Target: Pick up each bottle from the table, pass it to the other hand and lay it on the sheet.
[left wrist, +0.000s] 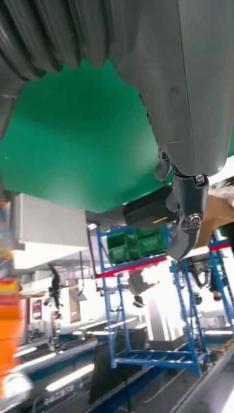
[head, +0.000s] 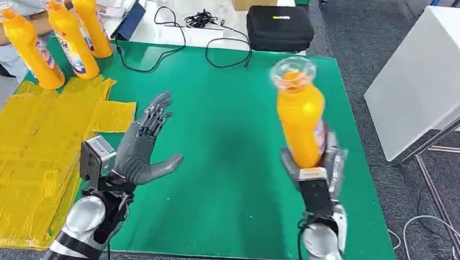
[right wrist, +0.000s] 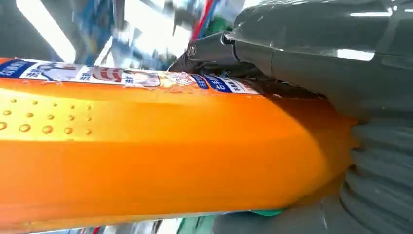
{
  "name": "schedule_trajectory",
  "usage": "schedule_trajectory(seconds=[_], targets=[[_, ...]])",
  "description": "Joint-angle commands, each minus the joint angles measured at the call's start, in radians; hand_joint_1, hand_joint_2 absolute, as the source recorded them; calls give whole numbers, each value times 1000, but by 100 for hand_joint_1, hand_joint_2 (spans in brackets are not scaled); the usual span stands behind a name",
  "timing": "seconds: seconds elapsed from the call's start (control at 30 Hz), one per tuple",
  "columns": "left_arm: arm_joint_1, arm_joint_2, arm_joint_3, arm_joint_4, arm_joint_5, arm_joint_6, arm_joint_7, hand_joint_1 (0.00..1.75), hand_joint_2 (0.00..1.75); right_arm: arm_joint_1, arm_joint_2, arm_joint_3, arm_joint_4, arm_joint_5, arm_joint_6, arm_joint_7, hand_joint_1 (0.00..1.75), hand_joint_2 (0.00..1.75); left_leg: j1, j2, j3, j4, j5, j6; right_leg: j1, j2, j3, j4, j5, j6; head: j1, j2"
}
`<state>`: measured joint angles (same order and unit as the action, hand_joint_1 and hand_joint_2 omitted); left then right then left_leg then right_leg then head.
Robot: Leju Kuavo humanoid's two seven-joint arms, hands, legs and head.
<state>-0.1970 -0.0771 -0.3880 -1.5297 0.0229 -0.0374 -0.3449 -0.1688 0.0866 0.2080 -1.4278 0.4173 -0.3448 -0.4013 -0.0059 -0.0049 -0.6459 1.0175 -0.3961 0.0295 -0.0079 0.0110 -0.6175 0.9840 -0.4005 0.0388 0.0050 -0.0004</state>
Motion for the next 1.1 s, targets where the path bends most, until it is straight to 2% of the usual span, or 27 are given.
schedule_trajectory(seconds=[0.03,0.17,0.3,0.73,0.83,0.87,0.97,1.1], targets=[[-72,22,-62,86,21,-18,4,0,175,-137,57,146,224,-48,56,-10,175,175,1,2,4,-1,-1,-2,1,1,3,-1,-1,-1,0,0],[-86,30,-76,79,44,-32,-1,0,175,-166,75,210,272,-93,124,-43,175,175,2,3,7,0,-3,-3,2,2,7,-1,-2,-1,0,0],[-105,34,-73,81,67,-31,-1,0,175,-184,88,283,300,-96,142,-47,175,175,1,2,4,0,-2,-2,1,1,4,0,-1,-1,0,0],[-110,36,-71,84,79,-32,-5,0,175,-189,91,312,310,-93,144,-50,175,175,1,0,2,0,-1,-2,0,0,2,0,-1,-1,0,0],[-124,36,-66,97,108,-44,1,0,175,-207,97,364,337,-64,145,-57,175,175,1,0,5,0,-2,-3,1,0,5,-1,-2,-2,0,0],[-130,38,-65,101,116,-49,2,0,175,-207,102,380,343,-59,147,-59,175,175,1,0,1,0,-1,-2,1,0,1,0,-1,-1,0,0],[-148,42,-57,114,142,-67,9,0,175,-212,111,472,357,28,113,-68,175,175,1,1,2,0,-1,-2,1,1,2,0,-1,-1,0,0],[-153,41,-56,119,144,-68,11,0,175,-213,114,488,361,35,113,-68,175,175,1,0,3,0,-2,-2,1,0,3,0,-2,-1,0,0]])
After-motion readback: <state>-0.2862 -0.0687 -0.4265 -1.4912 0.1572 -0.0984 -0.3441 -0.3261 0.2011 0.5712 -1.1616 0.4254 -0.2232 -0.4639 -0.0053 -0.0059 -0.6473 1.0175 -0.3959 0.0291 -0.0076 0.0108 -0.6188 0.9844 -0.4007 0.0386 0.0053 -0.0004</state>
